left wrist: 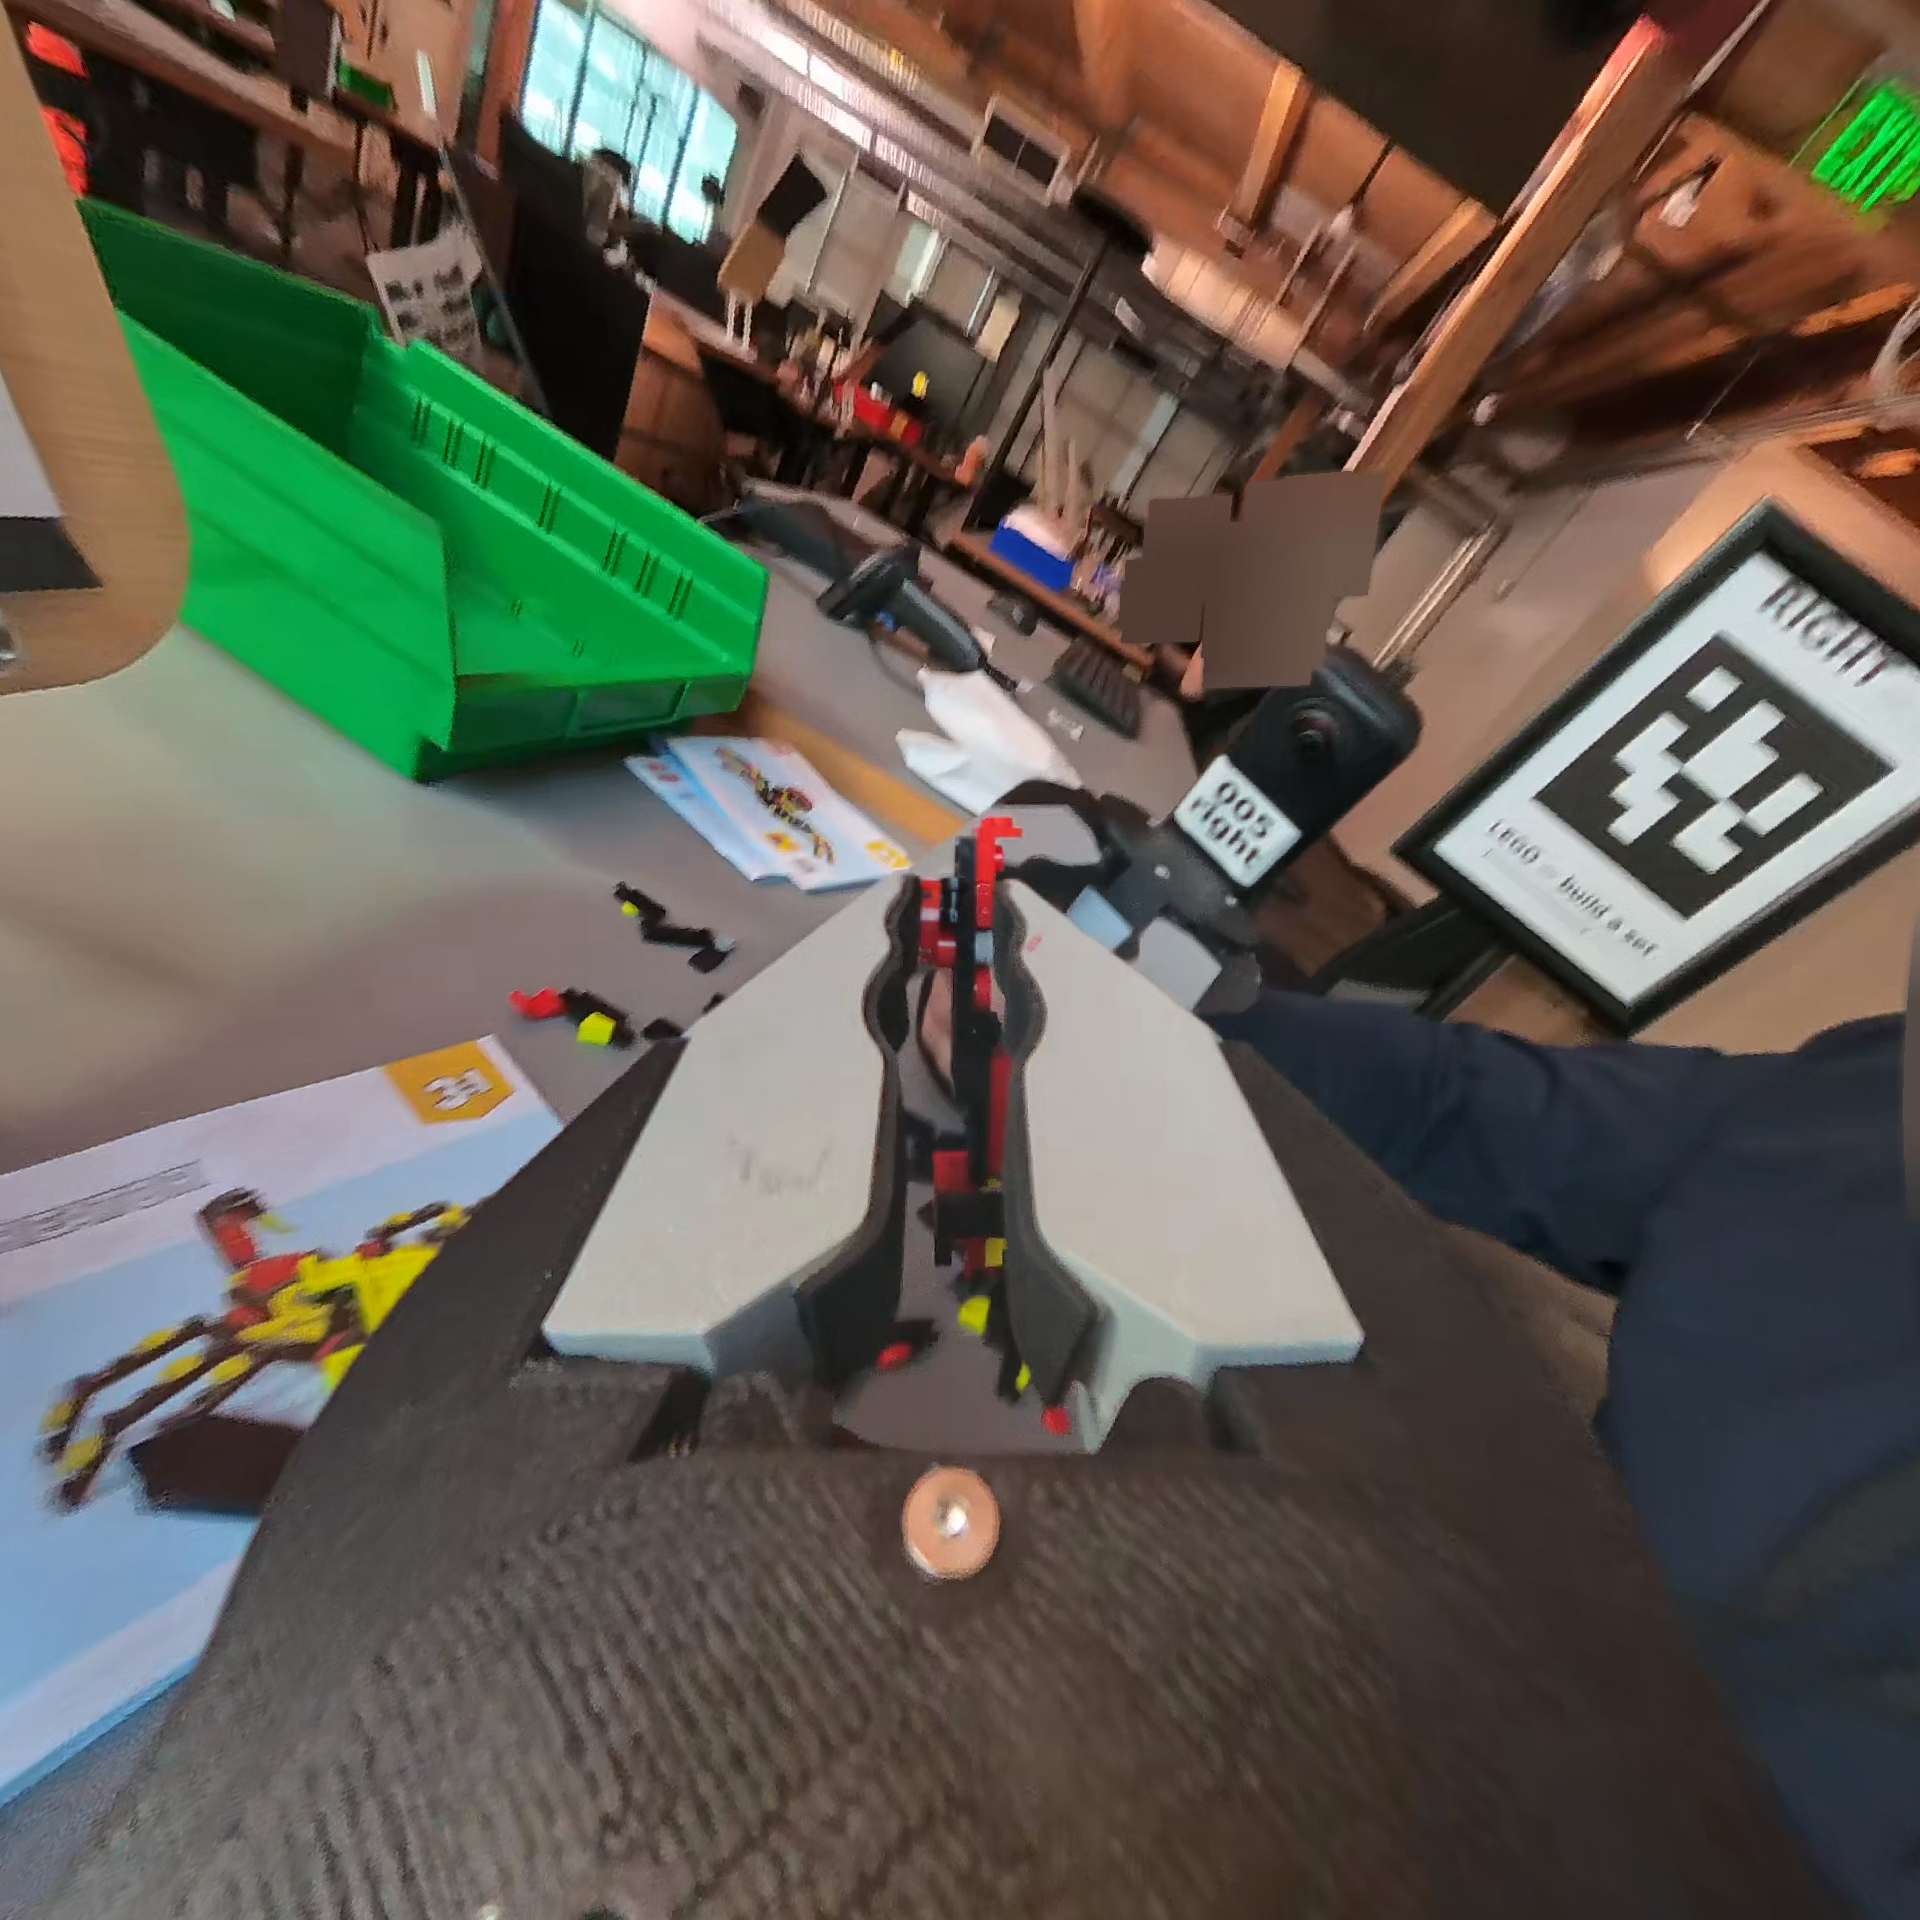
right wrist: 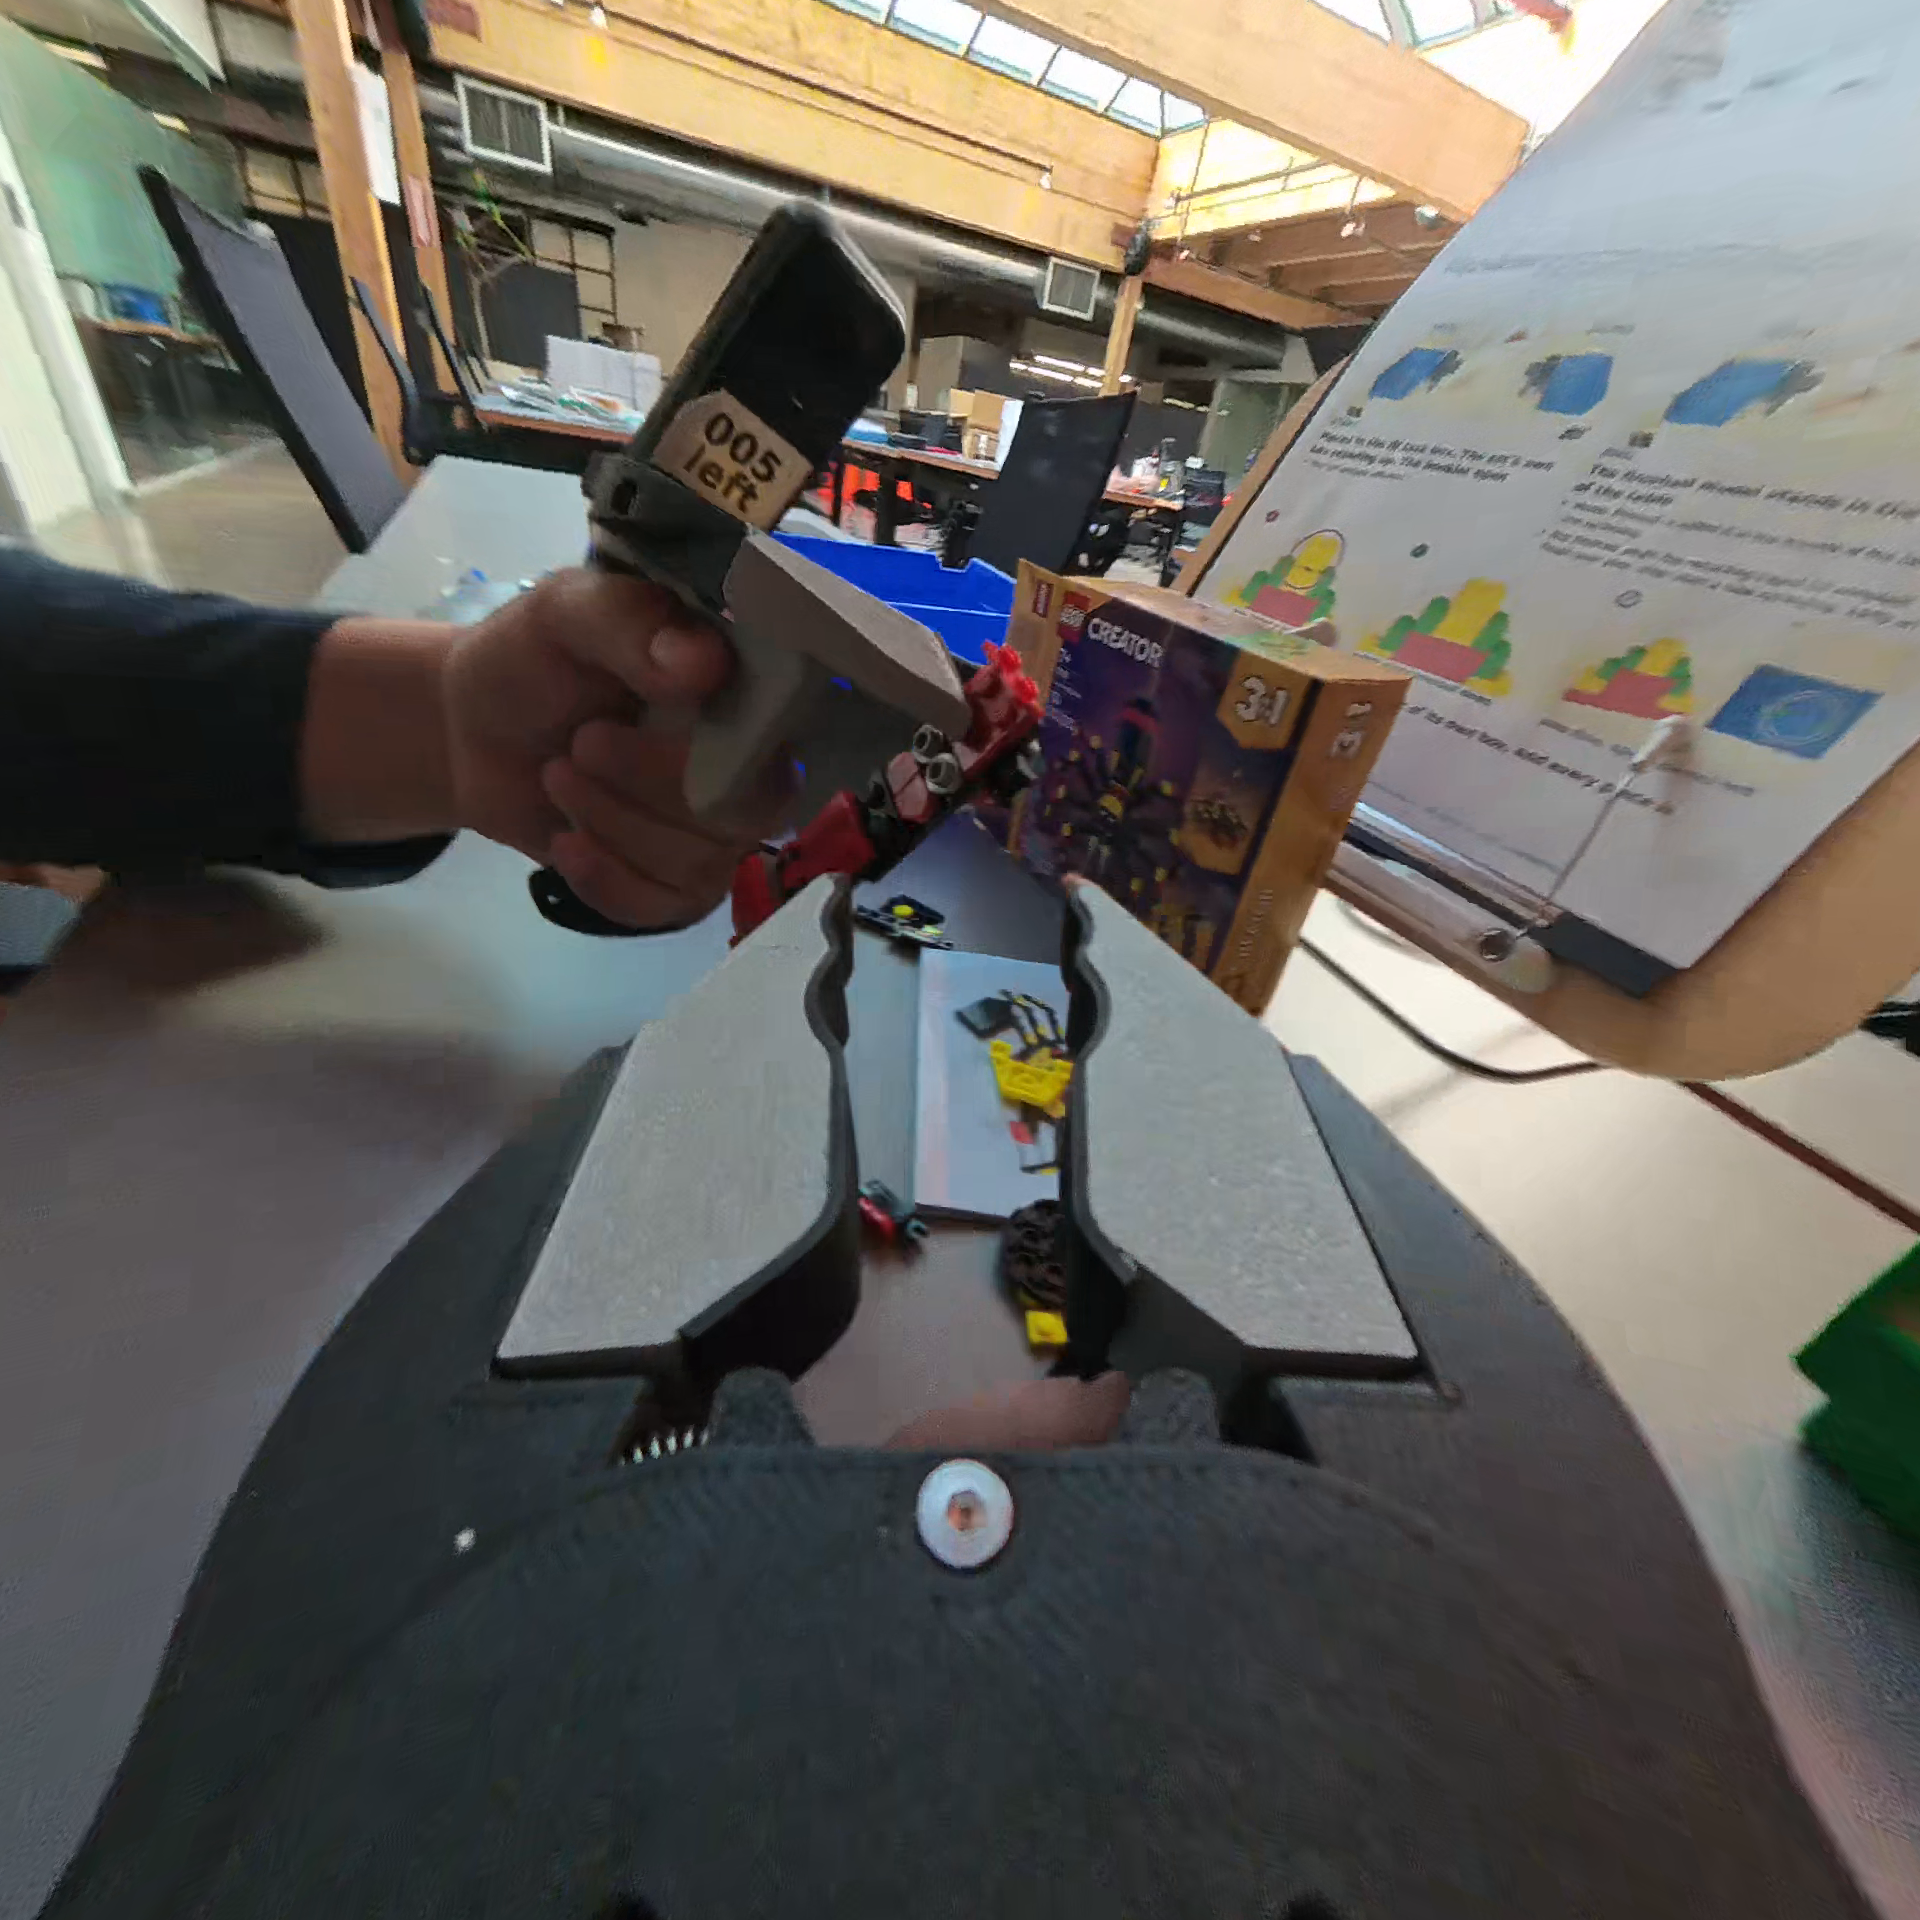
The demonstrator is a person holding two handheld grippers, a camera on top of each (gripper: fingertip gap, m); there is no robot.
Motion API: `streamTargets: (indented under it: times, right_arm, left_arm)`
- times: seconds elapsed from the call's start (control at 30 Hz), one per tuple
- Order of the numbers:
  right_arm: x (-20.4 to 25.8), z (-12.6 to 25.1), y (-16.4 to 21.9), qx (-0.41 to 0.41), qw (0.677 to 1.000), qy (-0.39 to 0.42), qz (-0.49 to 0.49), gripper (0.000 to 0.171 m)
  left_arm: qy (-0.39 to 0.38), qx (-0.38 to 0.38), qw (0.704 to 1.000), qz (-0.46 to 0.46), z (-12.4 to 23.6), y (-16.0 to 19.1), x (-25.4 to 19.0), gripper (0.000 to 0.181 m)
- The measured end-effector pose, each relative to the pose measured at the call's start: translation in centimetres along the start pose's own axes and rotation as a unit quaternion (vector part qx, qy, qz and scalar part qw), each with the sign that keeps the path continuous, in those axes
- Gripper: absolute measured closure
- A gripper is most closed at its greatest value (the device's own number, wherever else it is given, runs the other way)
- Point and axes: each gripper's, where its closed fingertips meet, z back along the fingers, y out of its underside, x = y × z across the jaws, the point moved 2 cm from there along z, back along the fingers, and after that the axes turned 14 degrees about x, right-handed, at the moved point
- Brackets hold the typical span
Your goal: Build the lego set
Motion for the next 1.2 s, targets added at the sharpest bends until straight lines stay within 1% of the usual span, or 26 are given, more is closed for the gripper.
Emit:
streamTargets:
  times: [0.07,0.13,0.2,0.23,0.33,0.4,0.53,0.6,0.7,0.8,0.87,0.93,1.0,1.07,1.1,1.2]
  right_arm:
    - [0.6,-0.5,0.2,0.007,0.998,-0.037,-0.044,0.128]
    - [0.5,-1.2,1.0,0.037,0.996,-0.045,-0.074,0.127]
    - [0.3,-1.7,1.7,0.072,0.993,-0.040,-0.082,0.139]
    - [0.3,-1.8,2.0,0.085,0.993,-0.038,-0.079,0.148]
    - [0.2,-1.9,2.6,0.109,0.991,-0.026,-0.067,0.152]
    - [-0.2,-1.9,3.4,0.136,0.990,0.003,-0.033,0.154]
    - [-0.3,-2.0,4.1,0.163,0.979,0.064,0.100,0.154]
    - [-0.2,-2.0,4.0,0.163,0.972,0.089,0.142,0.154]
    - [-0.2,-1.7,3.9,0.162,0.965,0.102,0.181,0.154]
    - [-0.2,-1.5,4.0,0.162,0.953,0.119,0.228,0.154]
    - [0.0,-1.5,3.8,0.154,0.952,0.119,0.235,0.154]
    - [0.3,-1.4,3.5,0.145,0.960,0.104,0.215,0.154]
    - [0.2,-1.2,3.2,0.140,0.963,0.101,0.205,0.154]
    - [-0.1,-0.9,2.7,0.133,0.961,0.117,0.213,0.155]
    - [-0.2,-0.8,2.8,0.139,0.958,0.126,0.219,0.154]
    - [0.0,-0.8,2.7,0.142,0.949,0.141,0.244,0.154]
  left_arm:
    - [0.013,-0.039,0.999,0.005,-0.7,0.2,-0.4,0.171]
    - [-0.011,-0.069,0.998,-0.010,-1.2,0.7,-0.1,0.171]
    - [-0.065,-0.082,0.994,-0.026,-1.6,1.2,1.1,0.171]
    - [-0.086,-0.081,0.993,-0.029,-1.6,1.3,1.5,0.170]
    - [-0.109,-0.074,0.990,-0.046,-1.6,1.7,1.8,0.171]
    - [-0.113,-0.055,0.991,-0.051,-1.7,2.3,1.9,0.170]
    - [-0.077,0.003,0.996,-0.054,-1.8,3.5,1.5,0.165]
    - [-0.077,0.011,0.995,-0.061,-1.7,3.5,1.3,0.165]
    - [-0.092,0.030,0.989,-0.109,-1.6,3.6,1.0,0.166]
    - [-0.105,0.047,0.980,-0.164,-1.8,4.0,0.5,0.163]
    - [-0.110,0.051,0.974,-0.193,-1.6,3.9,0.3,0.164]
    - [-0.101,0.046,0.977,-0.184,-1.4,3.7,0.1,0.164]
    - [-0.095,0.055,0.979,-0.173,-1.3,3.7,0.1,0.151]
    - [-0.111,0.096,0.971,-0.187,-1.2,4.2,0.8,0.135]
    - [-0.119,0.108,0.968,-0.193,-1.0,4.3,1.1,0.131]
    - [-0.118,0.100,0.974,-0.168,-0.7,4.6,1.7,0.144]
